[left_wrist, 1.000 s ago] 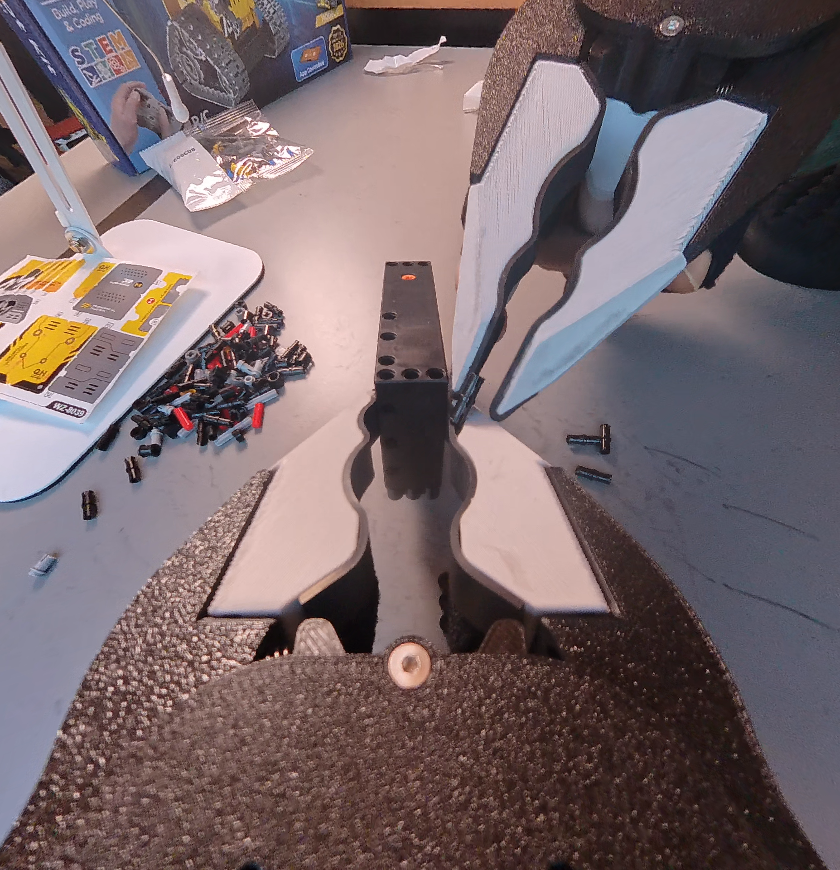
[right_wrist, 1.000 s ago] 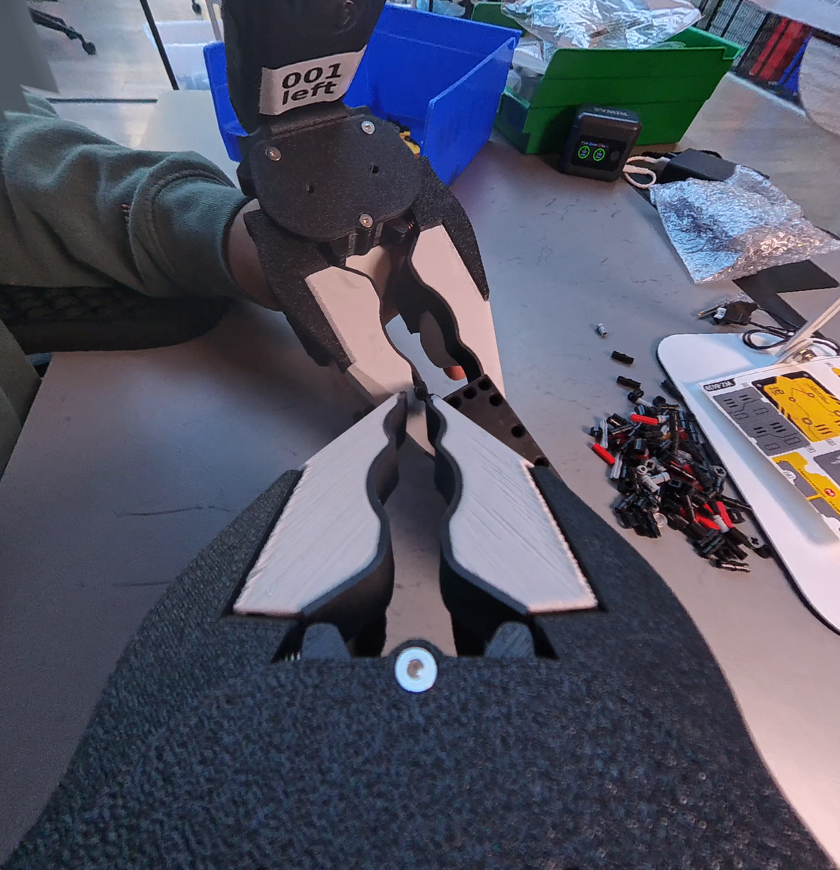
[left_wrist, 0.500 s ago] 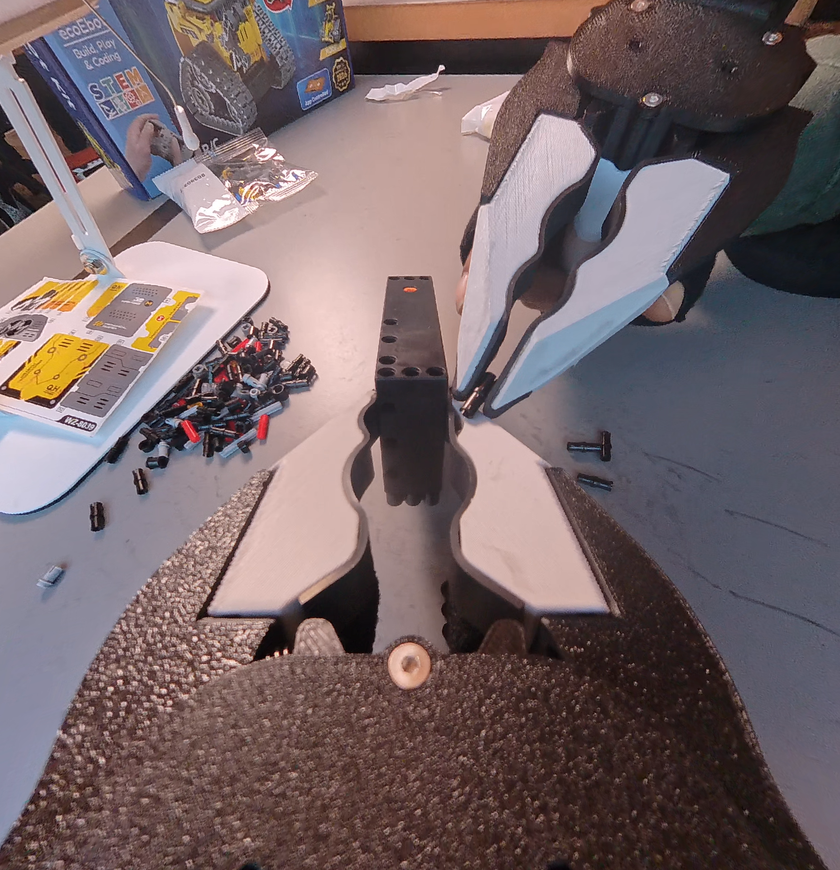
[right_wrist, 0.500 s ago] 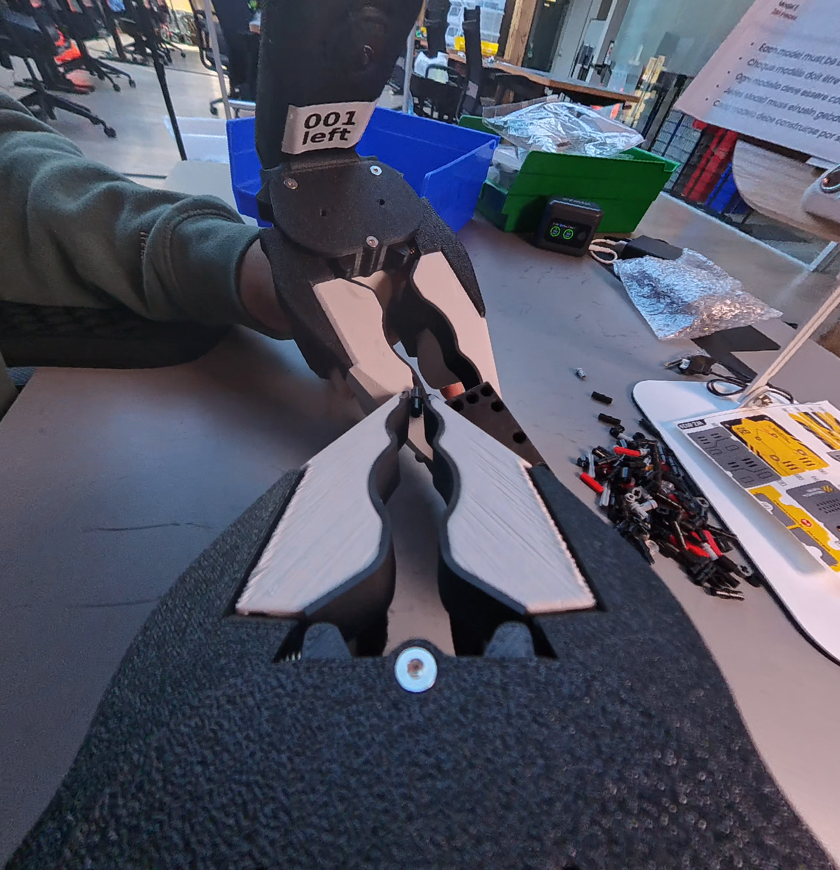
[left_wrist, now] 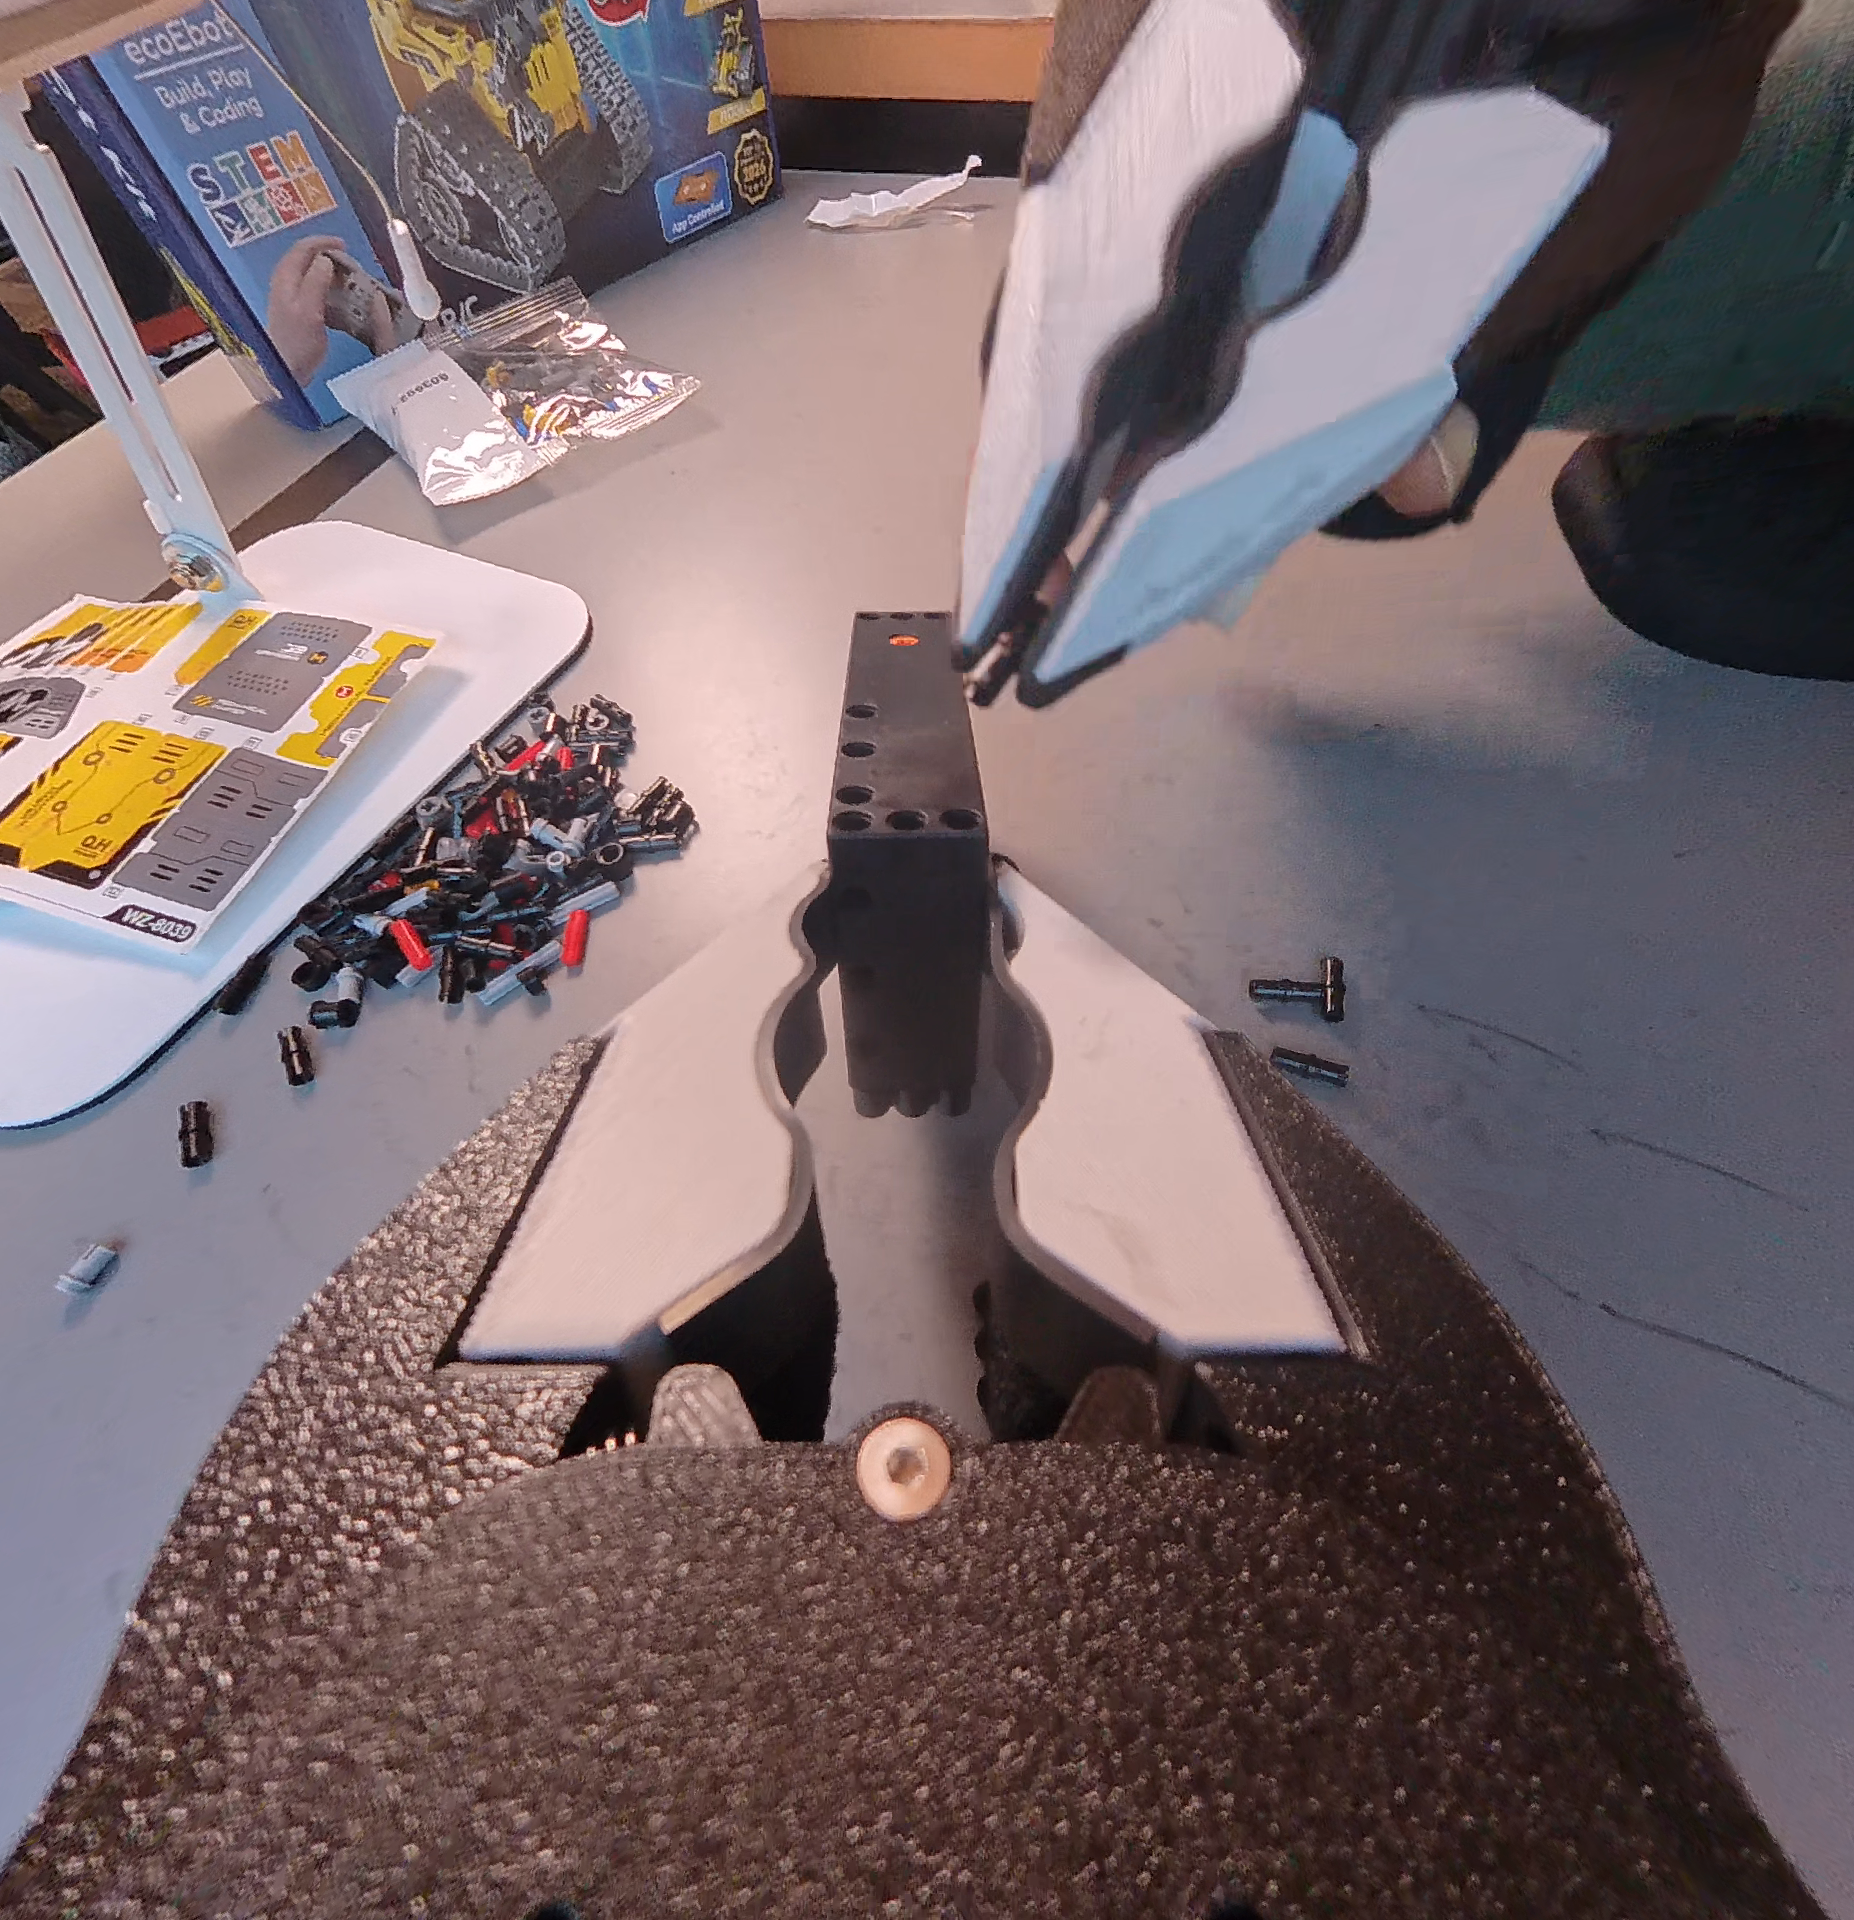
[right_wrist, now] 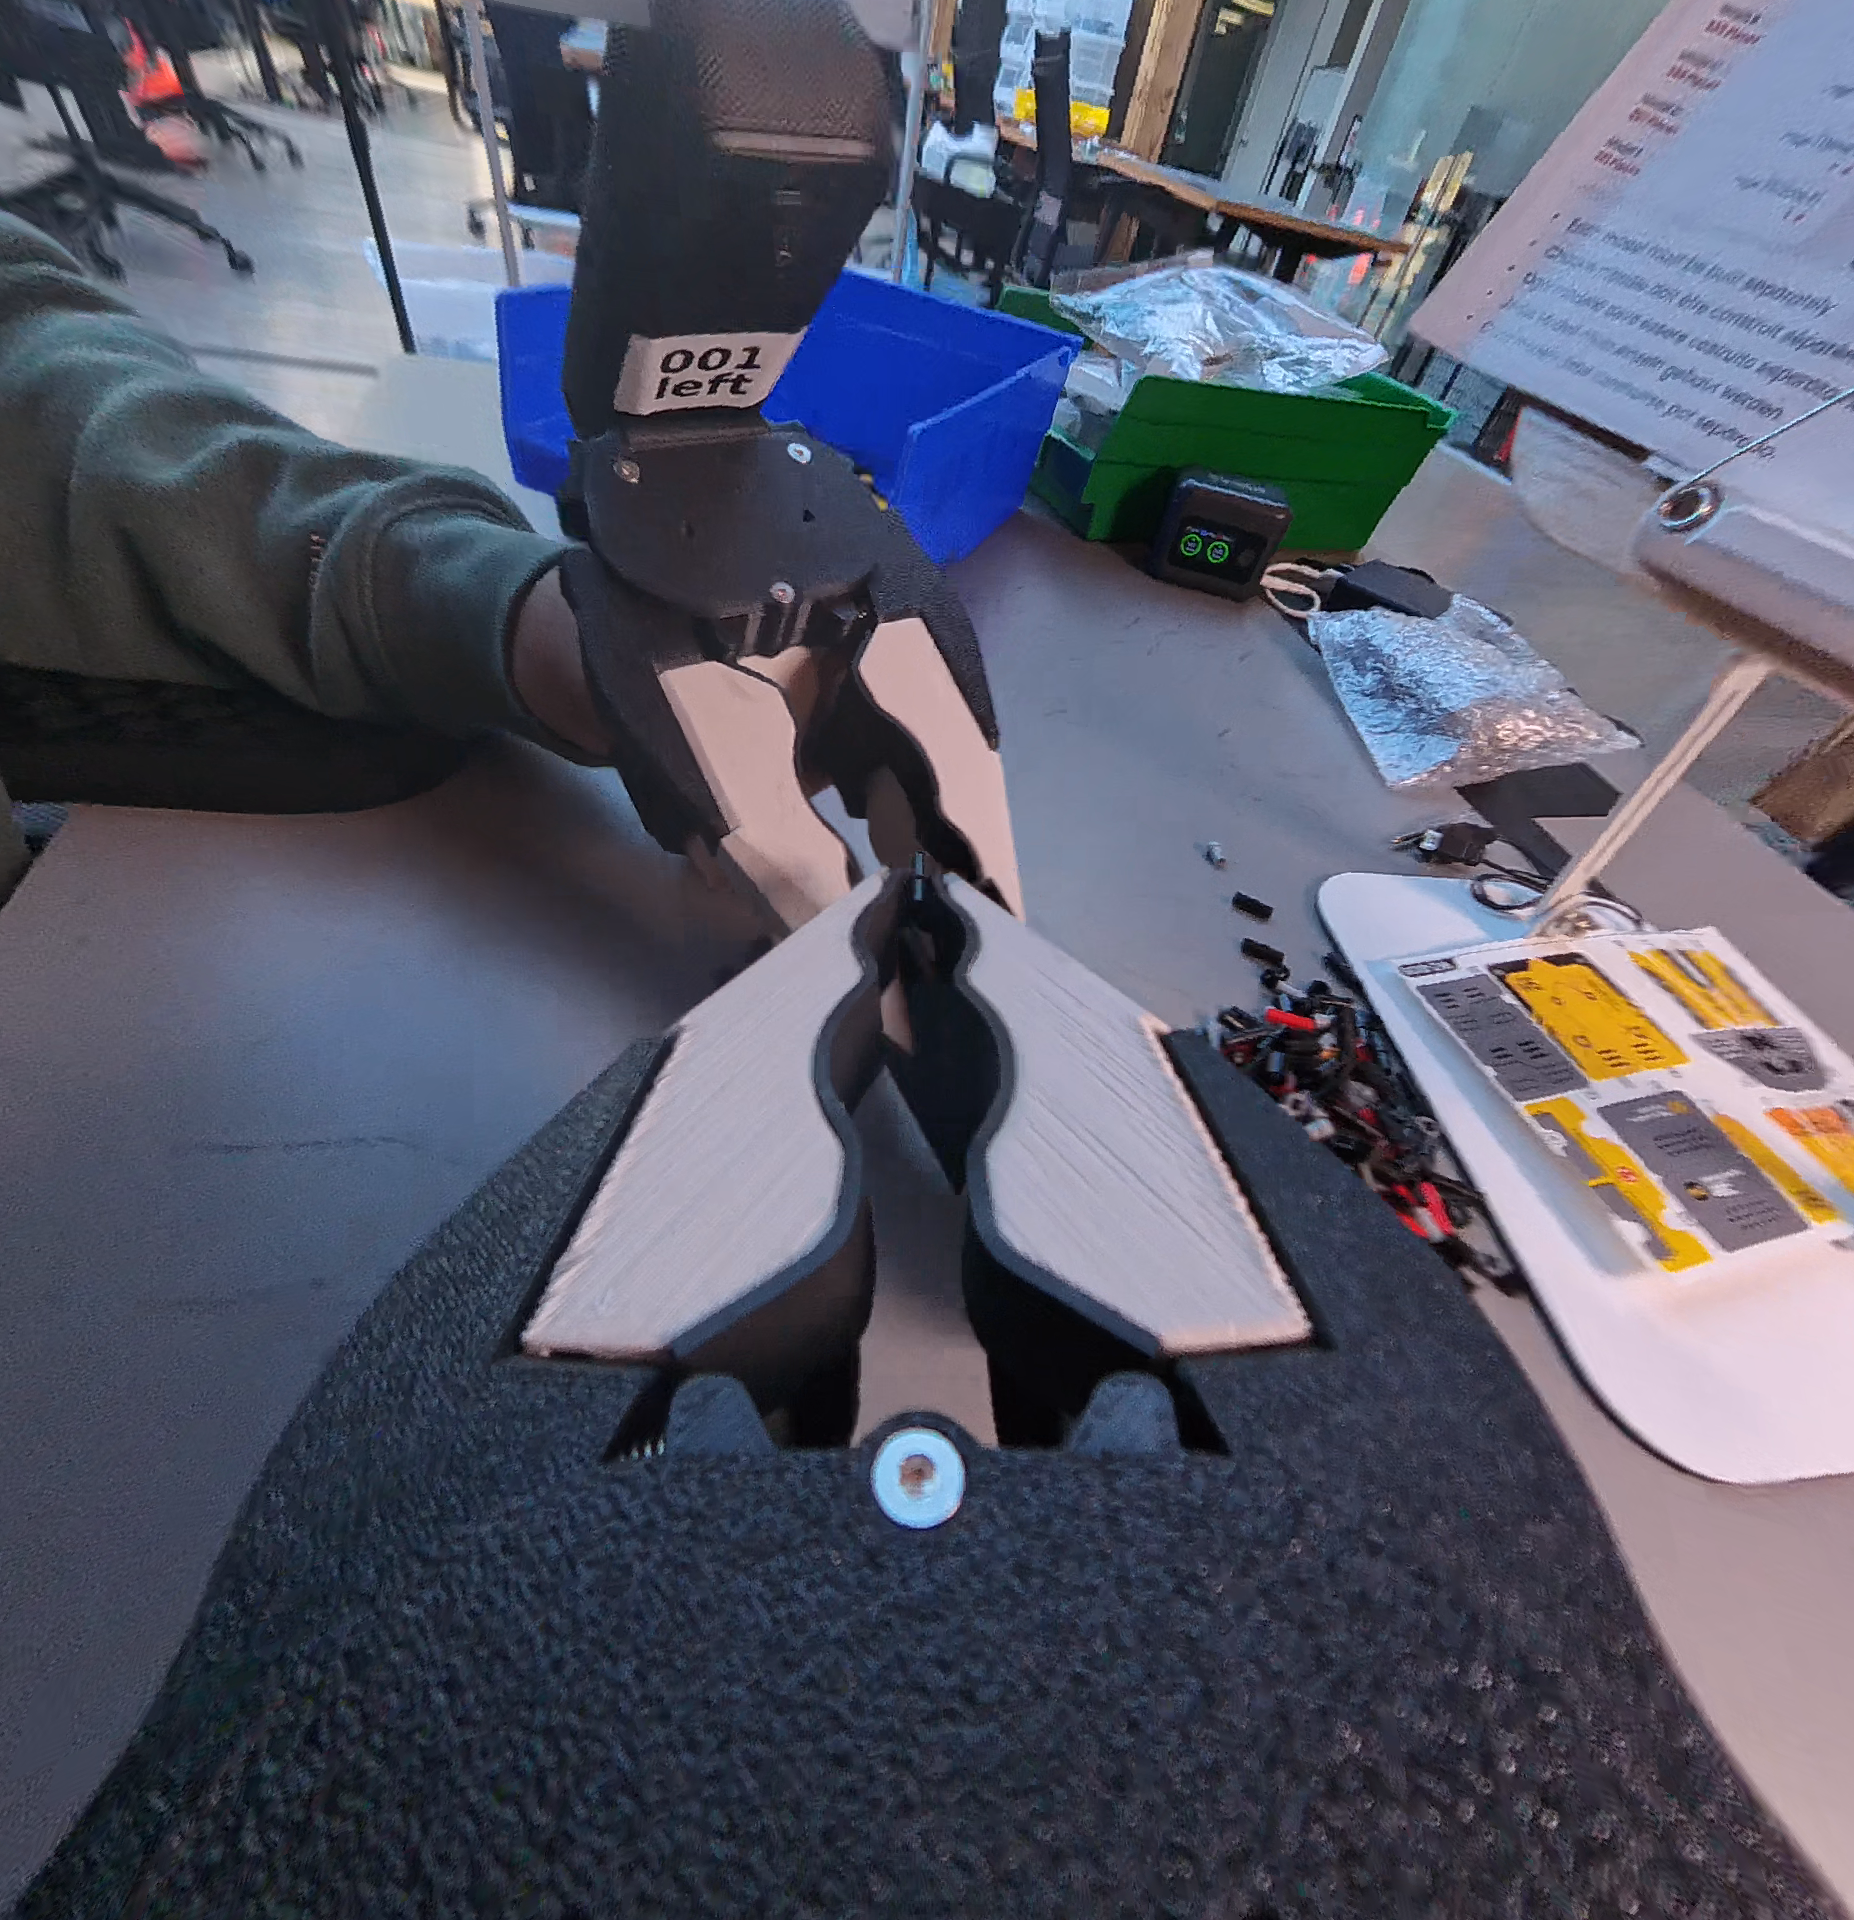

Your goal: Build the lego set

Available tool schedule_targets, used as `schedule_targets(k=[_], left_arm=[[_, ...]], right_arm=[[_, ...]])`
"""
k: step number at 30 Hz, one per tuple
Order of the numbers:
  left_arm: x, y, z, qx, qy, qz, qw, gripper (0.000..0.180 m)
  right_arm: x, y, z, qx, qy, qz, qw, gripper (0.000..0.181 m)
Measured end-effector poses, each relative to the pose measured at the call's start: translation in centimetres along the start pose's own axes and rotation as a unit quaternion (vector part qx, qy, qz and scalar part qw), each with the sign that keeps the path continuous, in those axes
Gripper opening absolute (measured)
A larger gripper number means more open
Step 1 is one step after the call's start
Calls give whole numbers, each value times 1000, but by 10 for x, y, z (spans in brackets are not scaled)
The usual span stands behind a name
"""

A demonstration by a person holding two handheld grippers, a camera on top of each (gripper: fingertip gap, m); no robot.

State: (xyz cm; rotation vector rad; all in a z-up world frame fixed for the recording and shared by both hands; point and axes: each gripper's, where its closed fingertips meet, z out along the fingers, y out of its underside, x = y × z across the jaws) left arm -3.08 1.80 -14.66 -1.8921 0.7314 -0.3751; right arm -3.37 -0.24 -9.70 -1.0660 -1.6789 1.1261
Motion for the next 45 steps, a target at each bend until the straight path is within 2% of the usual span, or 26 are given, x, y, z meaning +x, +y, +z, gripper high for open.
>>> schedule_targets(k=[5, 10, 19, 26, 31, 34, 40, 45], left_arm=[[3, -2, -1, -2, -3, 25, 1000, 26], [5, -6, -2, -2, -10, 46, 999, 26], [5, -5, -4, -21, -13, 69, 997, 26], [5, -10, -9, -18, -16, 82, 996, 26], [6, -13, -12, -21, -18, 83, 996, 25], [7, -14, -12, -18, -18, 86, 996, 25], [9, -18, -12, -6, -17, 83, 996, 25], [12, -18, -9, -7, -20, 85, 996, 25]], right_arm=[[20, 2, -8, -155, -40, -104, 982, 3], [12, 10, 2, -257, -107, -177, 944, 3], [8, 11, 8, -360, -175, -248, 882, 2], [8, 6, 7, -422, -210, -268, 840, 2], [7, 2, 9, -426, -194, -259, 845, 2], [6, 1, 8, -412, -185, -231, 862, 2], [6, -1, 5, -343, -170, -91, 919, 2], [3, 3, 3, -296, -176, 29, 938, 1]])
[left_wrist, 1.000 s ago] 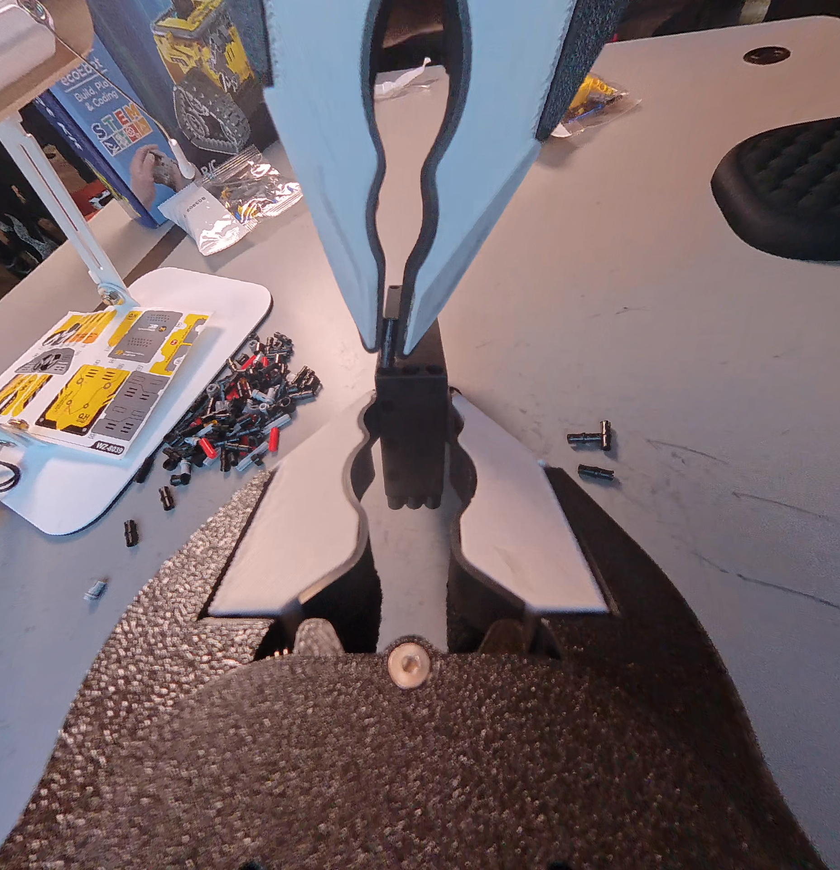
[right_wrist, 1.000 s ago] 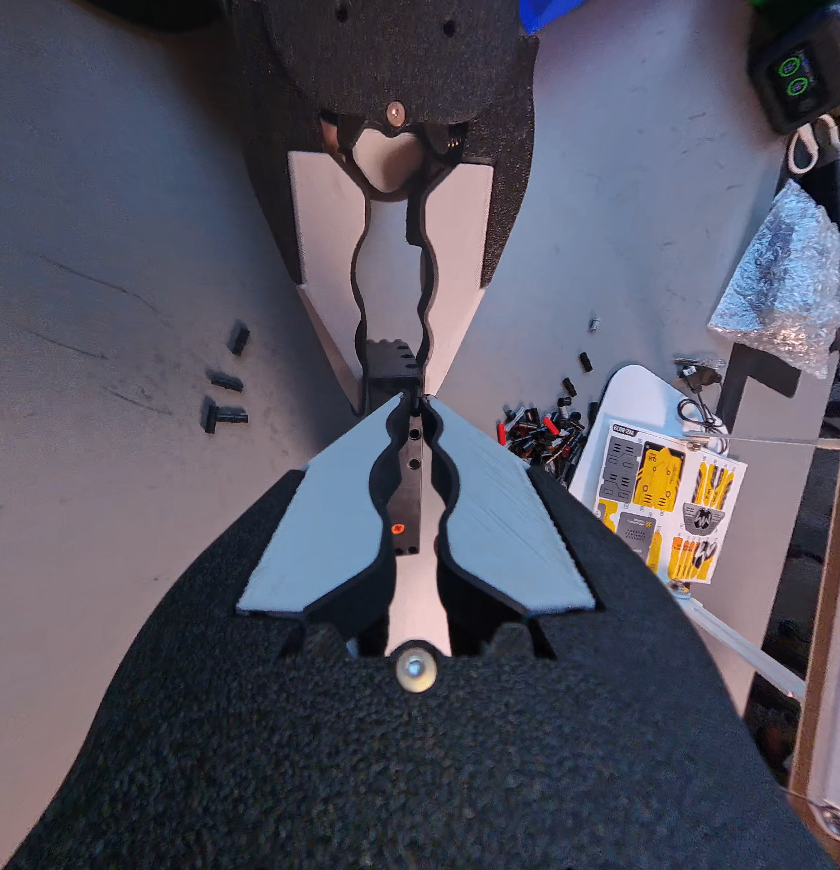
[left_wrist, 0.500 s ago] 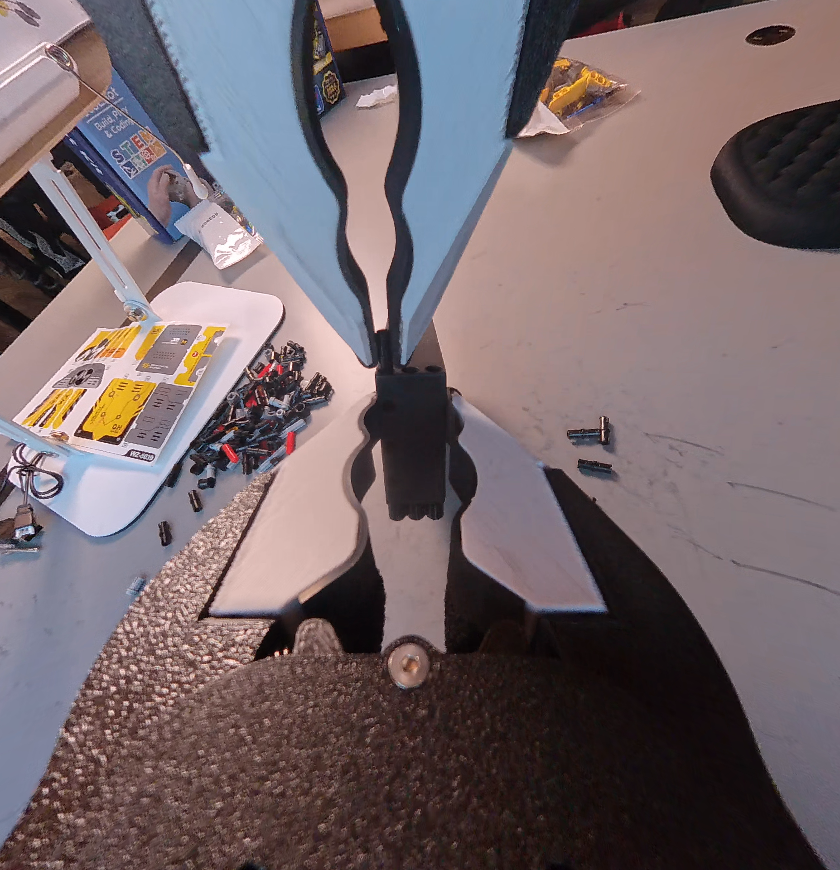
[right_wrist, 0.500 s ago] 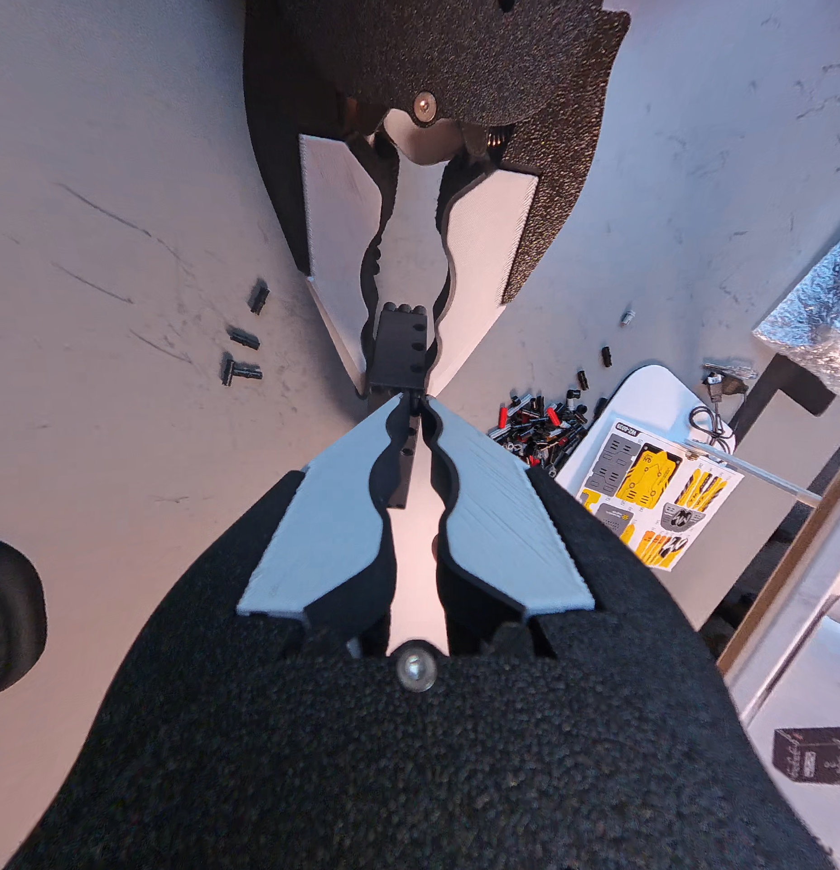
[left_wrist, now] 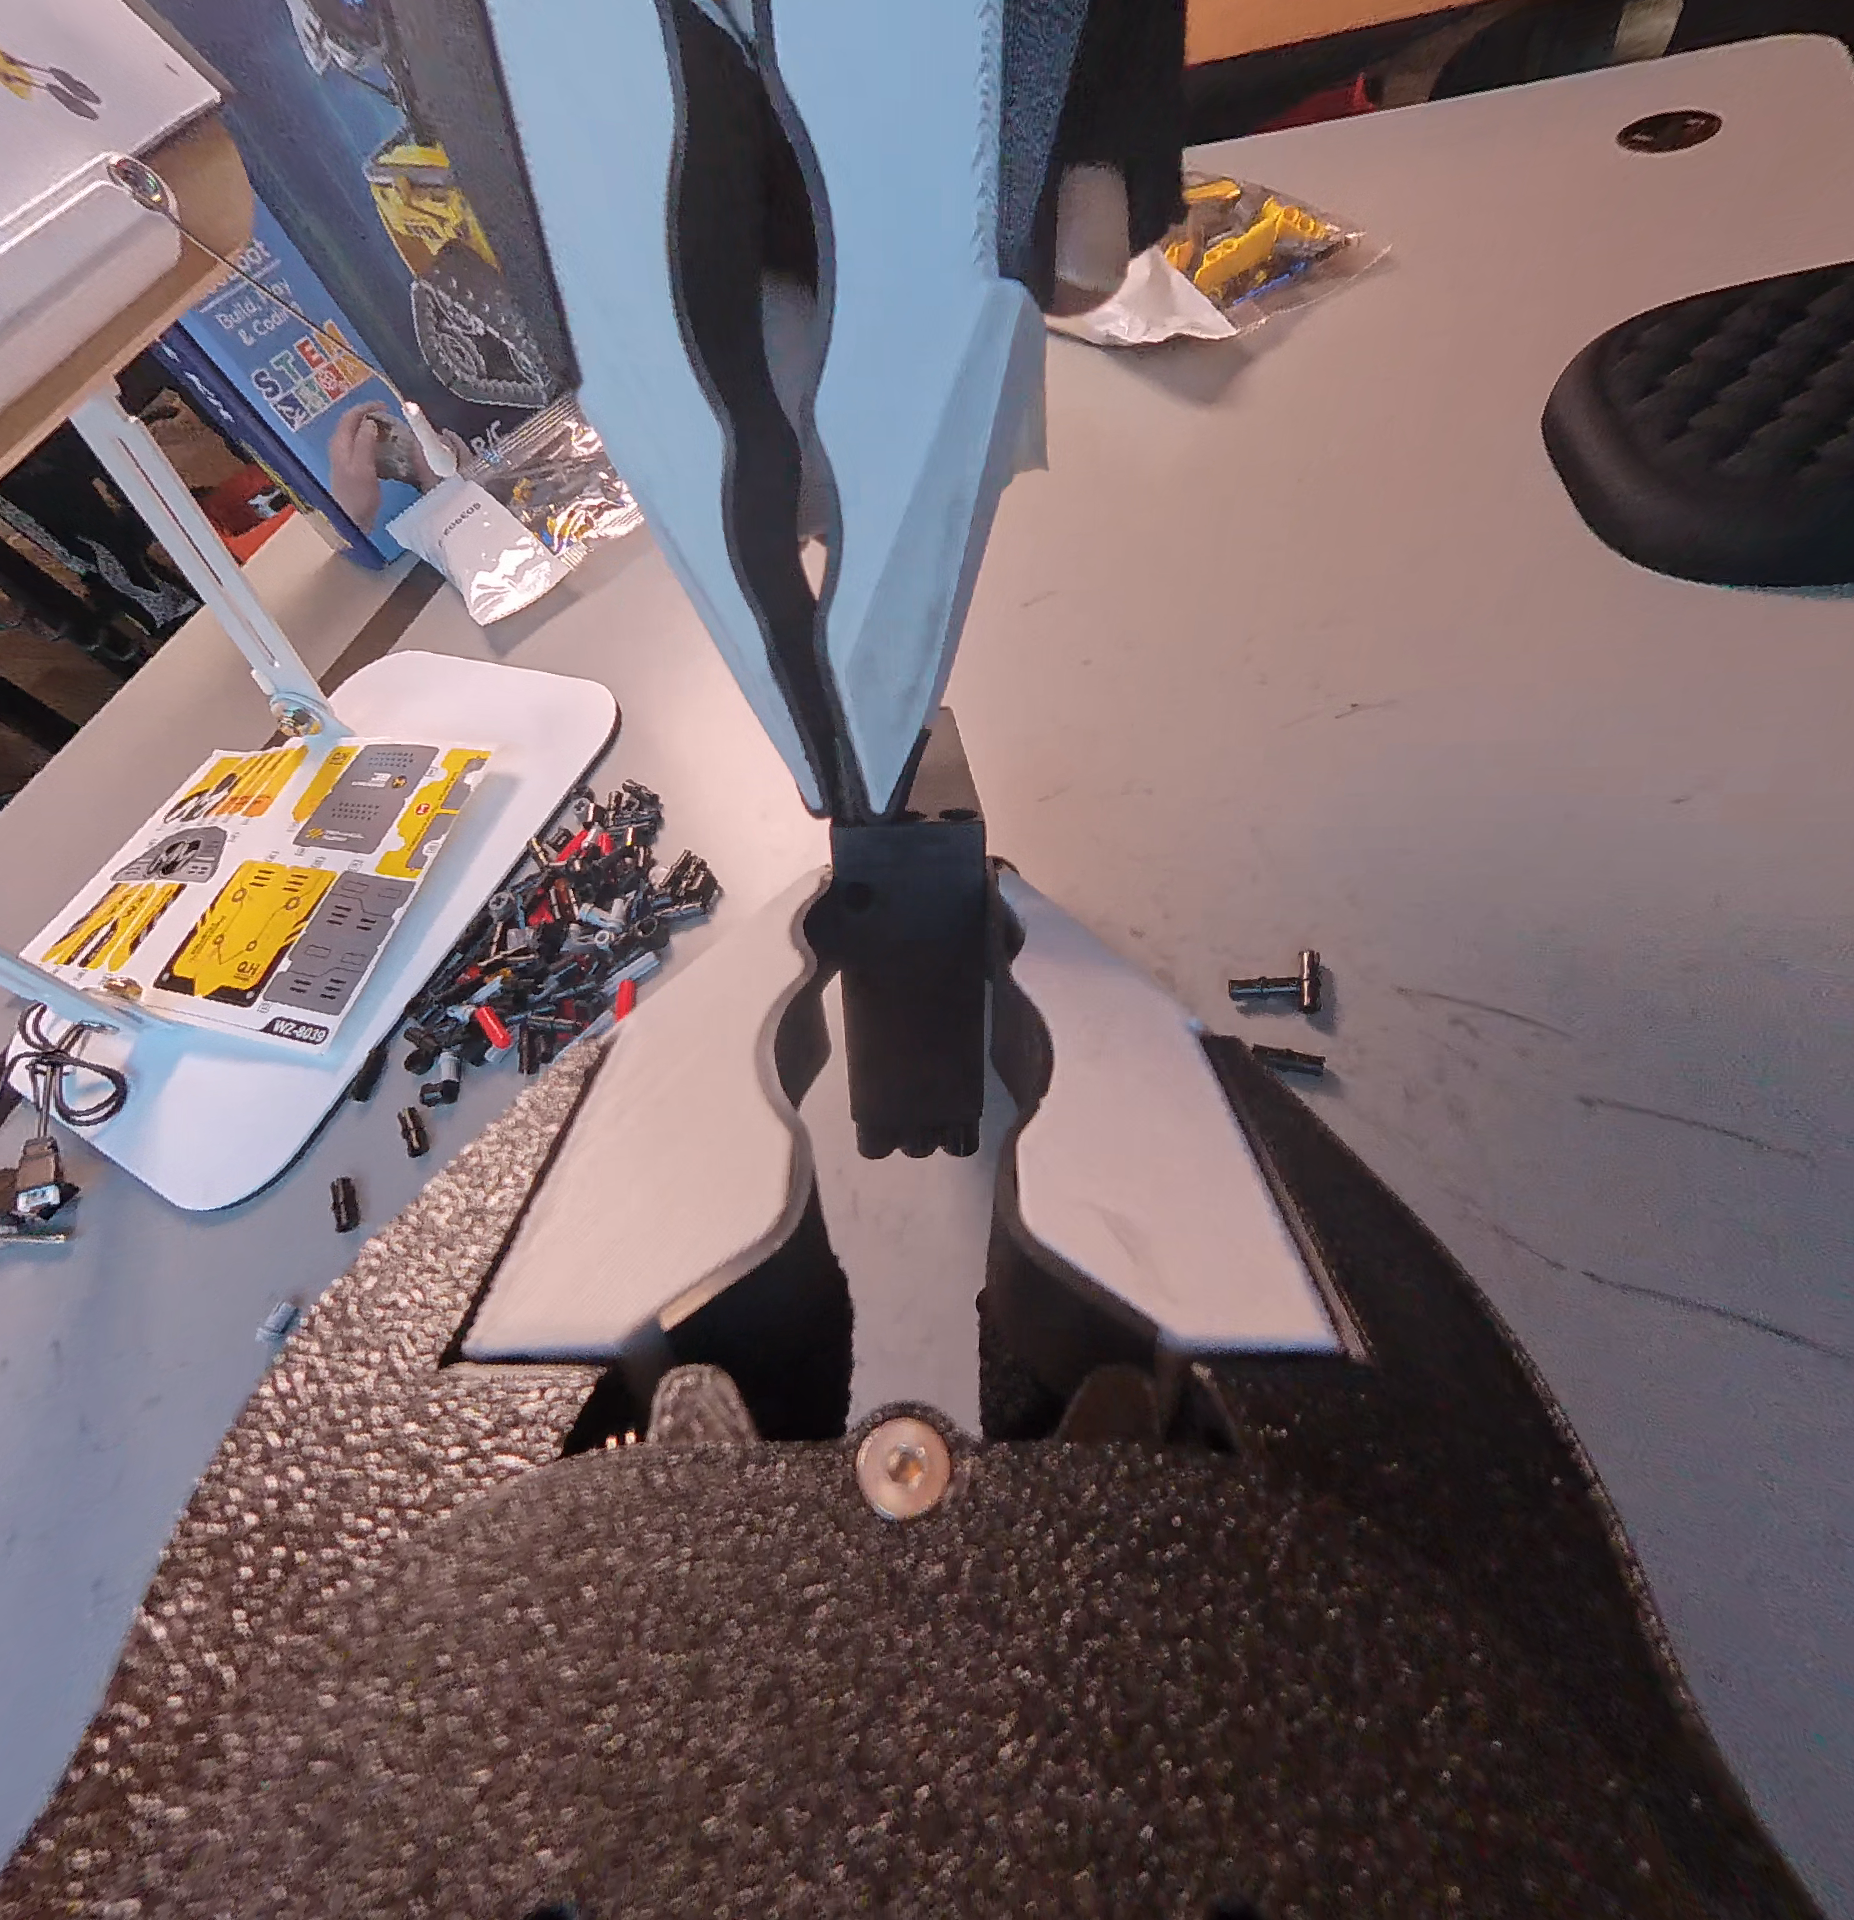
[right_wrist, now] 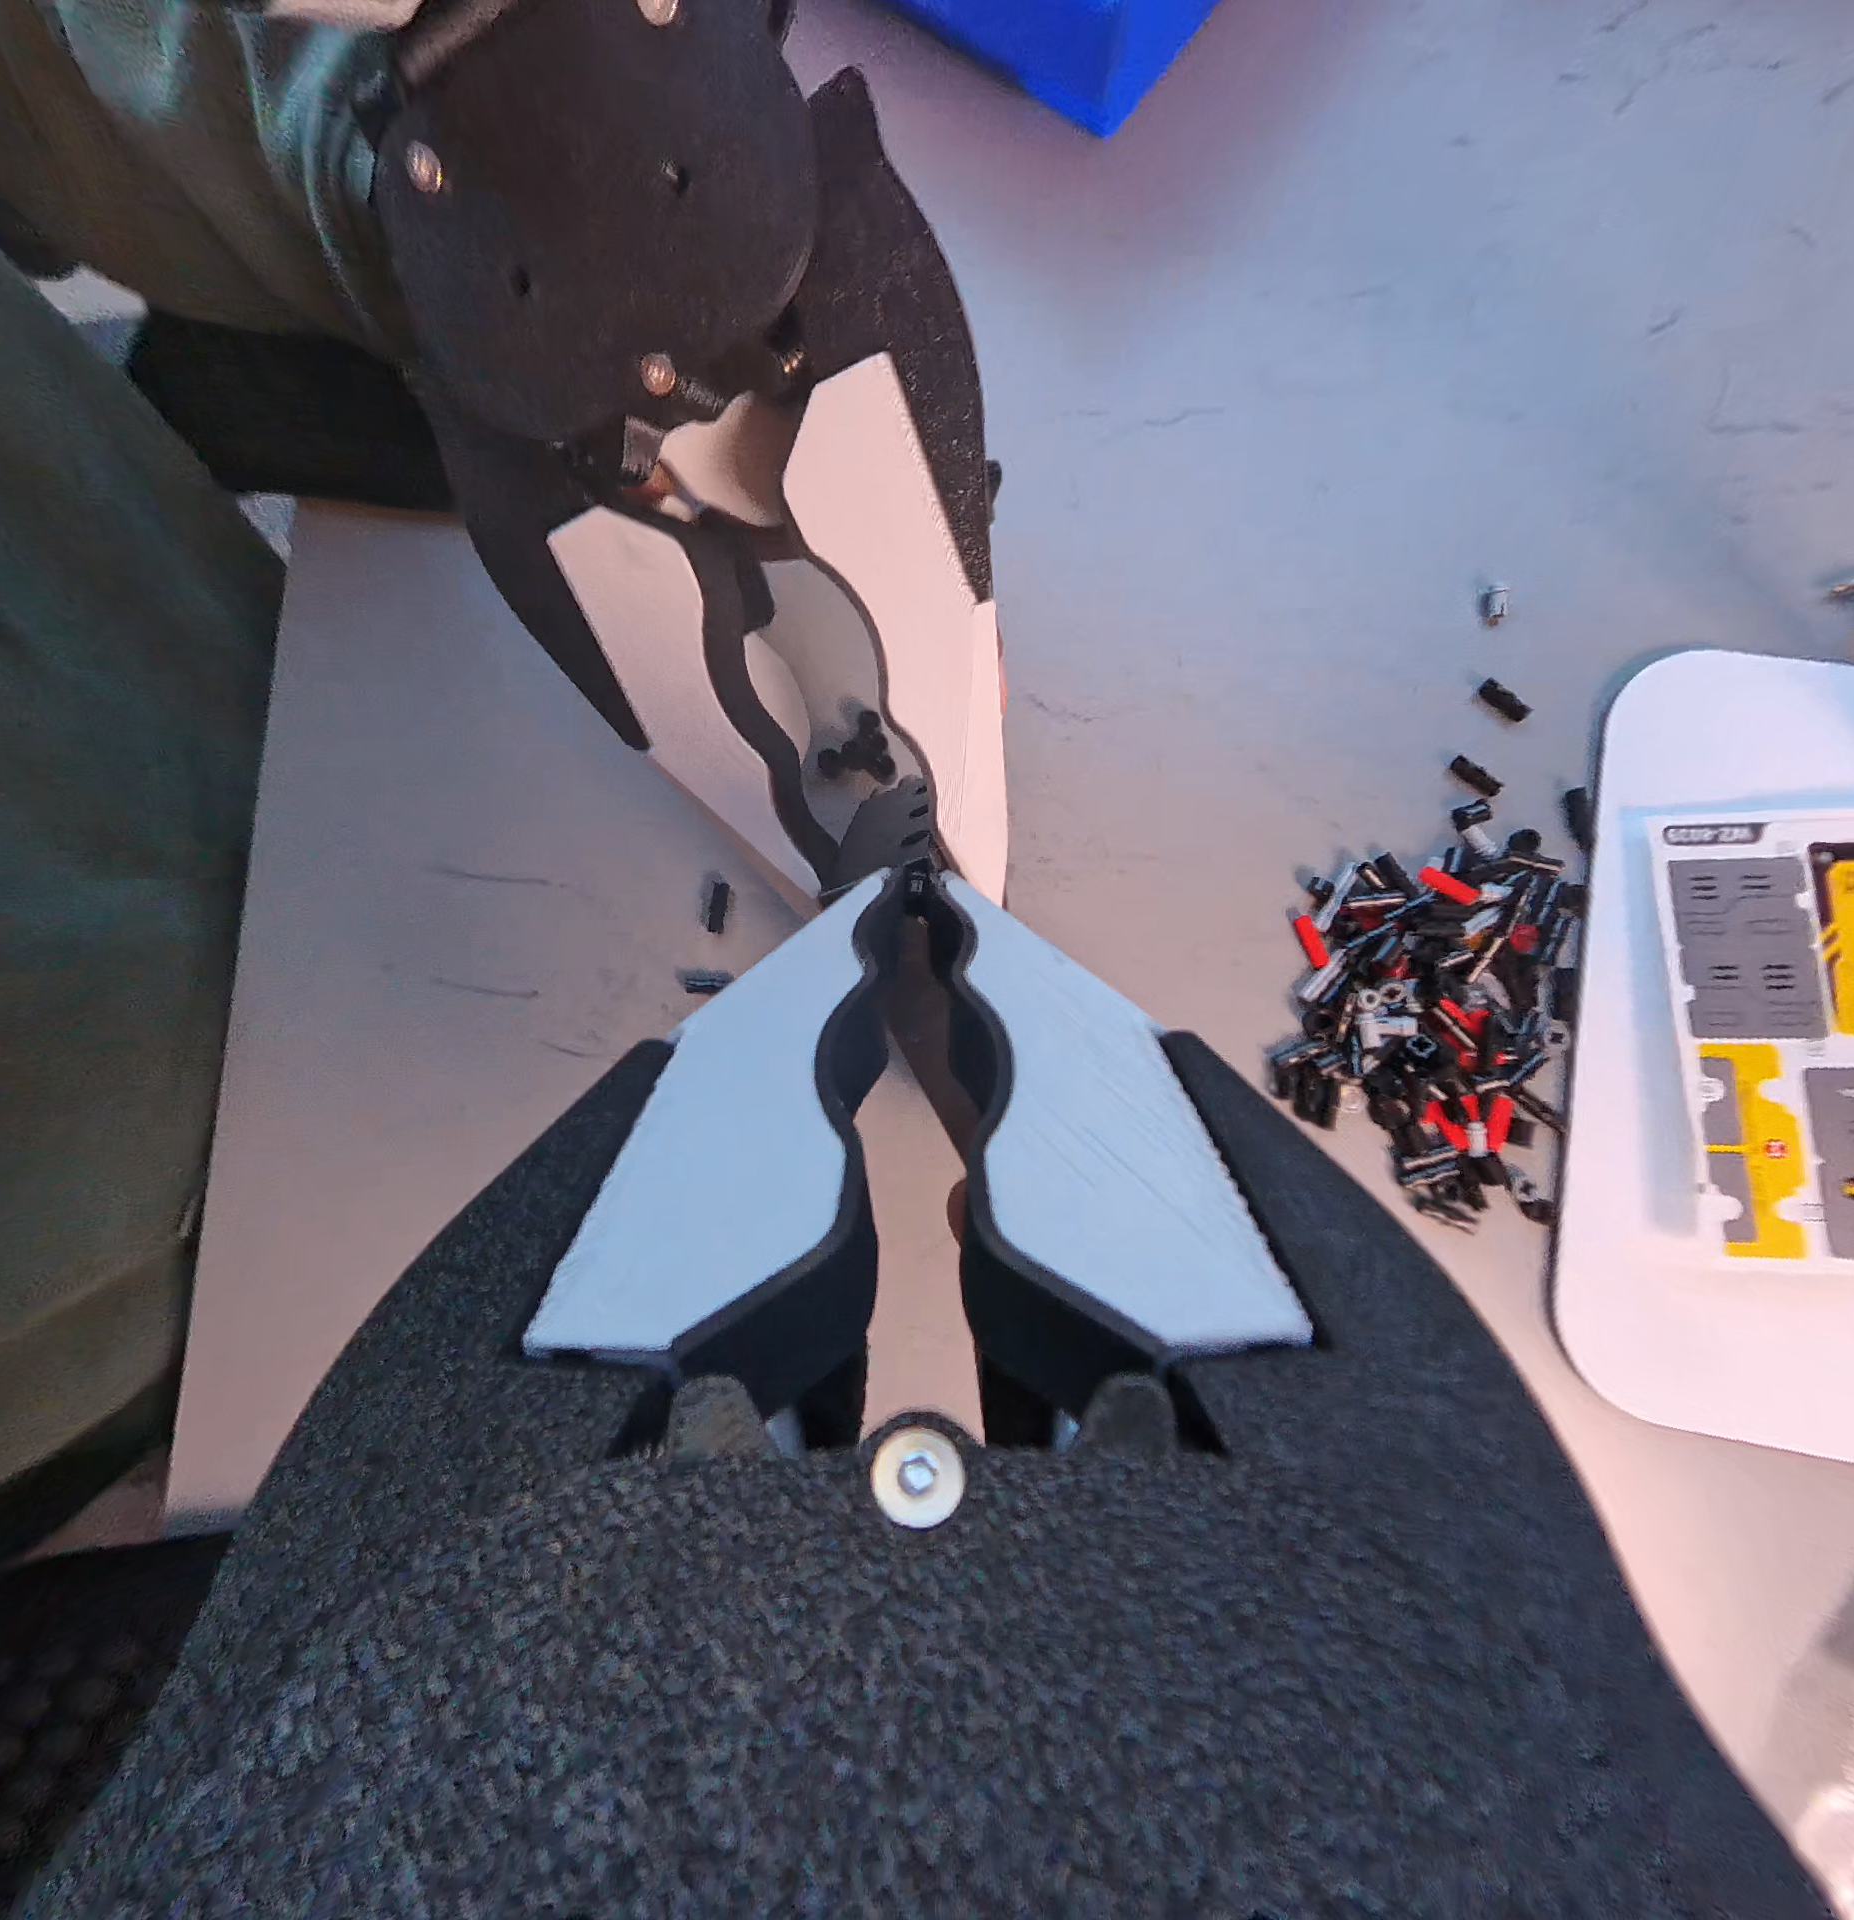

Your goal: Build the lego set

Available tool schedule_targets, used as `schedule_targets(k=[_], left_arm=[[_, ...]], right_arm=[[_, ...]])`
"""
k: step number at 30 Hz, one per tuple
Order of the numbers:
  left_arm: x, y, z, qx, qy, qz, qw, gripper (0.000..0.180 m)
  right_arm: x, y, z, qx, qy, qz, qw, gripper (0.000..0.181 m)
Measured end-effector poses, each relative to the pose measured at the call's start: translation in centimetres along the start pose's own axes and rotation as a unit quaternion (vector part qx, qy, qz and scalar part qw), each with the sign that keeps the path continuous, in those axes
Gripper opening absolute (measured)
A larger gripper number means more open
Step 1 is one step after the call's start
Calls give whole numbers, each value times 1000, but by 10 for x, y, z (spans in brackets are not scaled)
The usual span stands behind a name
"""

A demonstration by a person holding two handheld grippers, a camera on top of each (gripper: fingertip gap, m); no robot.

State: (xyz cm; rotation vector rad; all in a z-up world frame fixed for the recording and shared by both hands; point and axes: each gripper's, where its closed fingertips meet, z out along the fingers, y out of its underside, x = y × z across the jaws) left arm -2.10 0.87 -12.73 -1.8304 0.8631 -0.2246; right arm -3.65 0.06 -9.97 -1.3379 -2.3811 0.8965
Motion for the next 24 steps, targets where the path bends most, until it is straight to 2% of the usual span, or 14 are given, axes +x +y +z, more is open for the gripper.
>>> schedule_targets(k=[2, 7, 12, 18, 24], left_arm=[[-1, 1, 0, -4, -3, 4, 1000, 24], [-2, 3, 2, -3, -4, 5, 1000, 25], [-5, 4, 1, 11, 9, -21, 1000, 25], [-5, 4, 1, 10, 10, -21, 1000, 25], [-3, 6, 1, 2, 2, -2, 1000, 24]], right_arm=[[1, 0, 1, 17, 7, 10, 1000, 1], [2, 1, 3, -17, 8, 50, 999, 2], [5, 1, 0, -7, 35, -4, 999, 8], [6, -4, -6, 22, 34, -6, 999, 2], [3, -1, 0, -16, 32, -11, 999, 1]])
